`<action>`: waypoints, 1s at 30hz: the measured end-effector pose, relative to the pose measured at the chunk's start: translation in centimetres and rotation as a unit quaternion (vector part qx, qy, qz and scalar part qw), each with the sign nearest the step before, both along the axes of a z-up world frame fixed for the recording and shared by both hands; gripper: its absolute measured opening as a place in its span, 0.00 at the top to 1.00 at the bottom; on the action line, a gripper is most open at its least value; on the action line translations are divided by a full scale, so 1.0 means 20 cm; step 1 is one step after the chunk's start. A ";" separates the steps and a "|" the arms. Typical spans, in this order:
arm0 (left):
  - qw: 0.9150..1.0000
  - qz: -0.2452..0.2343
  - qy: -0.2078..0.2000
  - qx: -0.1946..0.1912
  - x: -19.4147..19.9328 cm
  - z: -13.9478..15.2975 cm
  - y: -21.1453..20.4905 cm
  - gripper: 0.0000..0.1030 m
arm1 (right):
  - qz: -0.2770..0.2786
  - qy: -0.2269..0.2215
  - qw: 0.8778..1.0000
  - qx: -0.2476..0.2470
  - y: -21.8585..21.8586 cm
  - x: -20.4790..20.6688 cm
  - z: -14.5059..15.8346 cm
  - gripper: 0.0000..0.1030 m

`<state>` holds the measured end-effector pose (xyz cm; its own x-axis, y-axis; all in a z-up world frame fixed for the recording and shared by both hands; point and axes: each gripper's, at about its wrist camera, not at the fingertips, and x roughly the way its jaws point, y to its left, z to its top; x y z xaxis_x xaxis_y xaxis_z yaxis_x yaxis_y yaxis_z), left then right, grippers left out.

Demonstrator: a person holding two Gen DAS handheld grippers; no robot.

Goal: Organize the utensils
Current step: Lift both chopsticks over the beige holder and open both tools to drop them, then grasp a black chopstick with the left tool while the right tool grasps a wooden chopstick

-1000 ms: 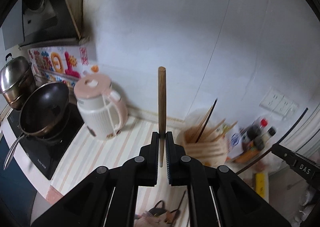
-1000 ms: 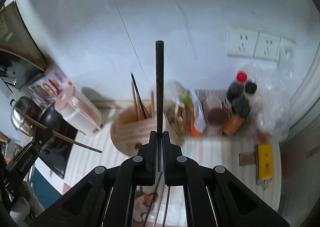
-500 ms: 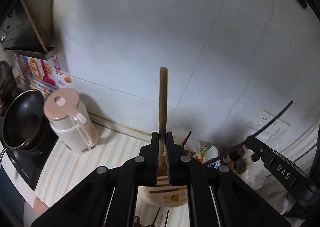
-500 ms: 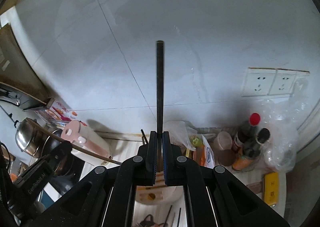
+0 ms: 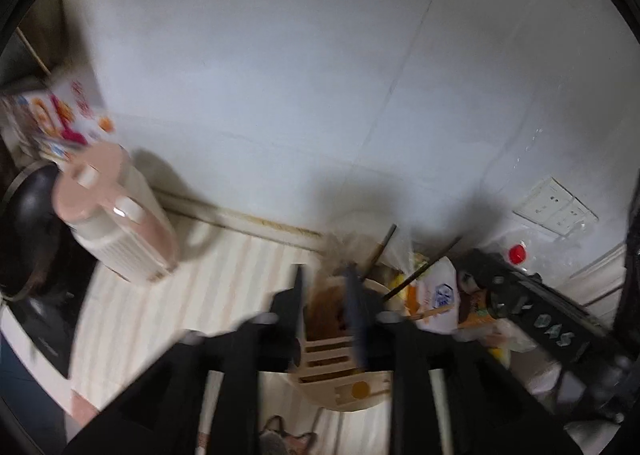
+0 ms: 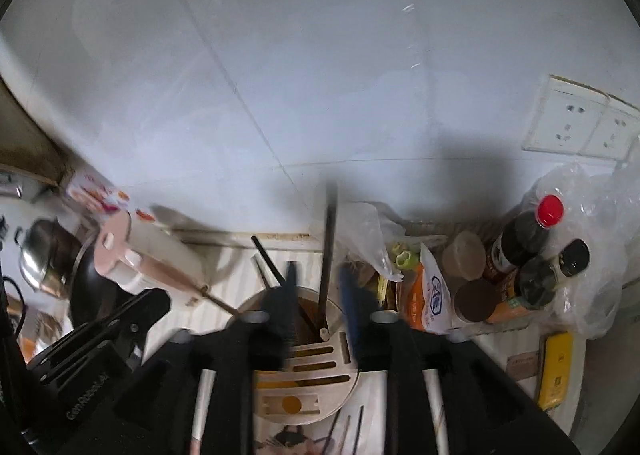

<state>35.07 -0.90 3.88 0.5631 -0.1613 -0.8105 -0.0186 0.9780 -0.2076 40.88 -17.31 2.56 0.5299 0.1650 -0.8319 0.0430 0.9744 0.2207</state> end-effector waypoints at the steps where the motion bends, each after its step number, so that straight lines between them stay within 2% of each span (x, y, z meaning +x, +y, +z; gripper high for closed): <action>1: 1.000 0.003 -0.009 0.000 -0.02 0.03 0.01 0.35 | -0.007 -0.008 1.000 0.000 -0.02 -0.03 0.03 0.61; 3: 0.999 0.012 -0.032 0.001 -0.09 0.09 0.05 0.21 | -0.020 -0.020 1.000 -0.006 -0.07 -0.08 0.08 0.60; 5: 0.999 0.020 -0.042 0.006 -0.14 0.11 0.09 0.19 | -0.032 -0.034 0.999 -0.017 -0.12 -0.17 0.13 0.53; 6: 0.999 0.028 -0.046 0.010 -0.18 0.11 0.12 0.13 | -0.044 -0.038 0.998 -0.024 -0.15 -0.22 0.15 0.47; 7: 0.998 0.034 -0.050 0.014 -0.22 0.09 0.14 0.03 | -0.052 -0.040 0.998 -0.026 -0.18 -0.26 0.15 0.42; 8: 0.998 0.038 -0.053 0.020 -0.25 0.08 0.16 0.00 | -0.058 -0.042 0.997 -0.028 -0.20 -0.31 0.15 0.41; 11: 0.996 0.045 -0.052 0.052 -0.35 -0.02 0.18 0.00 | -0.079 -0.039 0.995 -0.035 -0.28 -0.46 0.08 0.33; 14: 0.995 0.038 -0.030 0.082 -0.42 -0.18 0.16 0.00 | -0.094 -0.020 0.995 -0.033 -0.34 -0.58 -0.05 0.25; 20: 0.992 0.029 0.045 0.111 -0.48 -0.57 0.10 0.00 | -0.102 0.053 0.992 -0.047 -0.43 -0.72 -0.44 0.25; 26: 0.984 -0.017 0.099 0.145 -0.53 -0.91 -0.05 0.00 | -0.103 0.141 0.983 -0.063 -0.50 -0.81 -0.86 0.26; 29: 0.979 -0.042 0.131 0.152 -0.56 -1.08 -0.12 0.01 | -0.106 0.172 0.978 -0.061 -0.53 -0.86 -1.01 0.37; 30: 0.976 -0.057 0.149 0.149 -0.58 -1.15 -0.15 0.04 | -0.106 0.183 0.976 -0.060 -0.55 -0.89 -1.06 0.46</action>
